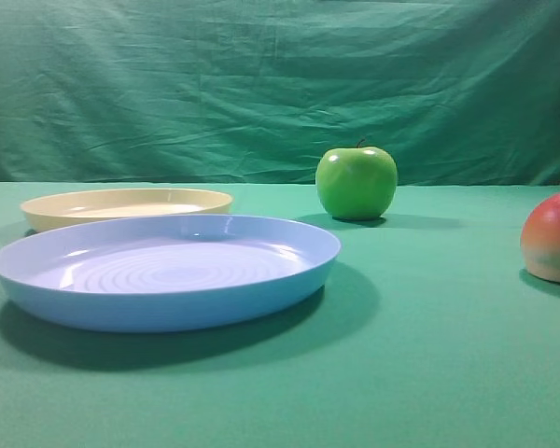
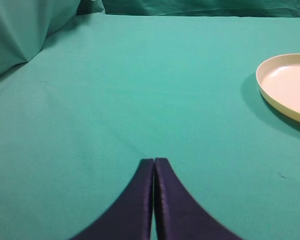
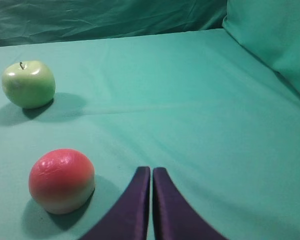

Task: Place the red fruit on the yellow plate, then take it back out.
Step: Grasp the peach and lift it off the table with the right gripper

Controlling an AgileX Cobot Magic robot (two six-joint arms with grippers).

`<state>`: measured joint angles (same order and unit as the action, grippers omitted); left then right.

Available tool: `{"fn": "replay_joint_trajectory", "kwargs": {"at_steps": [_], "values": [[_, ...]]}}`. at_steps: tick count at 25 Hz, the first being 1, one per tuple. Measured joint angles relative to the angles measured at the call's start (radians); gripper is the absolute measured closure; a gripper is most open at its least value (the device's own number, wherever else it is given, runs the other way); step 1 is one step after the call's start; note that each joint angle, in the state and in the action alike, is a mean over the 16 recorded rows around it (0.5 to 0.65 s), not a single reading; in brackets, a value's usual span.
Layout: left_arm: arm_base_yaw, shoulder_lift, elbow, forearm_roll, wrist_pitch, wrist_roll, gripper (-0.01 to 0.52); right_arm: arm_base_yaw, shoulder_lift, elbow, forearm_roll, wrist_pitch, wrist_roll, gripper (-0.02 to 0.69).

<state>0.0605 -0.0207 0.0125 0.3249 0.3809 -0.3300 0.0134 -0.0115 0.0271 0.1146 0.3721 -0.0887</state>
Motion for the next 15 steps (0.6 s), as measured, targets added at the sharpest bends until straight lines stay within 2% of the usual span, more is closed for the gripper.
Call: {"fn": "replay_joint_trajectory", "kwargs": {"at_steps": [8,15], "values": [[0.0,0.0,0.0,0.0,0.0,0.0,0.514,0.0,0.002,-0.006,0.0,0.015,0.0,0.665],[0.0,0.0,0.0,0.0,0.0,0.0,0.514,0.006,0.076,-0.097,0.001,0.091,-0.003,0.665]]}}
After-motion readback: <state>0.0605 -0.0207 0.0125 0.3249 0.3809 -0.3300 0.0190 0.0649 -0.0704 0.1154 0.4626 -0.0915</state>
